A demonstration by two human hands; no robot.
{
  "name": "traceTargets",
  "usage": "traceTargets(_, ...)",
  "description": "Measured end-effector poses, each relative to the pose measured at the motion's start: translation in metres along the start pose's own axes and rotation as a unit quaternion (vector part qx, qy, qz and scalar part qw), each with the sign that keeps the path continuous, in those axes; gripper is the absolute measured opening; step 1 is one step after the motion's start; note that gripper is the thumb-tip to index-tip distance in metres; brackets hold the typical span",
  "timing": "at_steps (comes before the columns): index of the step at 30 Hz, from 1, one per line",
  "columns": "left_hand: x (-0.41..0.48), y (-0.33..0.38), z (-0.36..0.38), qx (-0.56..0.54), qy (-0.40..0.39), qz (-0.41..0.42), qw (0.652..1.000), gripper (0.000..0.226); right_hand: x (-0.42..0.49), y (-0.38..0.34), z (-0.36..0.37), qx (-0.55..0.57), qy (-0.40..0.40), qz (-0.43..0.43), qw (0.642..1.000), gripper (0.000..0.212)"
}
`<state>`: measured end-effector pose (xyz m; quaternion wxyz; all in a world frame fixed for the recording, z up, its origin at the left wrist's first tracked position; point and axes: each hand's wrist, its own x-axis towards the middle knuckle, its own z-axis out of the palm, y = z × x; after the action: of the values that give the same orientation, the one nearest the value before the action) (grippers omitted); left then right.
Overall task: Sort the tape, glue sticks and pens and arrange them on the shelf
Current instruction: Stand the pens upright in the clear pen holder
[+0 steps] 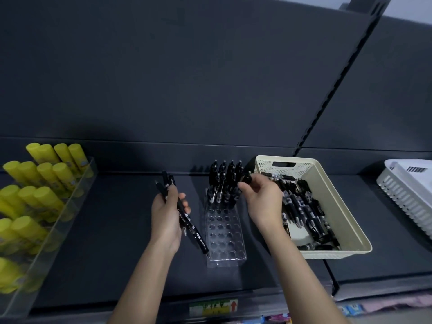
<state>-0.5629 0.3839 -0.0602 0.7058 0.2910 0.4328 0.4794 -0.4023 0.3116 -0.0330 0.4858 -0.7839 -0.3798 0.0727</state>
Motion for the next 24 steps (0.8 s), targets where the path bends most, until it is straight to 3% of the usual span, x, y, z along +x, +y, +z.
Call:
traceTargets(13, 0.002, -0.002, -0.006, 0.014, -0.033, -0.007, 0.999, 0.018, -0.003, -0.002, -0.001, -0.125, -0.060, -0.038, 0.990, 0.005)
traceTargets(15, 0.001, -0.001, -0.006, -0.005, -0.047, -0.015, 0.999, 0.018, -0.006, -0.002, -0.009, -0.115, -0.050, -0.007, 0.992, 0.013)
traceTargets(18, -0.001, 0.001, -0.005, -0.035, -0.064, -0.020, 0.997, 0.017, -0.019, -0.014, -0.016, -0.030, -0.028, 0.026, 0.999, 0.009)
traceTargets(20, -0.002, 0.002, -0.001, -0.054, -0.069, -0.022, 0.996, 0.017, -0.031, -0.027, -0.014, 0.036, -0.137, 0.044, 0.989, 0.013)
traceTargets(22, -0.003, 0.004, 0.004, -0.074, -0.066, -0.021, 0.995, 0.016, -0.040, -0.036, -0.008, 0.053, -0.300, 0.057, 0.951, 0.011)
traceTargets(24, -0.003, 0.007, 0.008, -0.092, -0.054, -0.017, 0.994, 0.014, -0.048, -0.040, -0.001, 0.058, -0.413, 0.086, 0.905, 0.013)
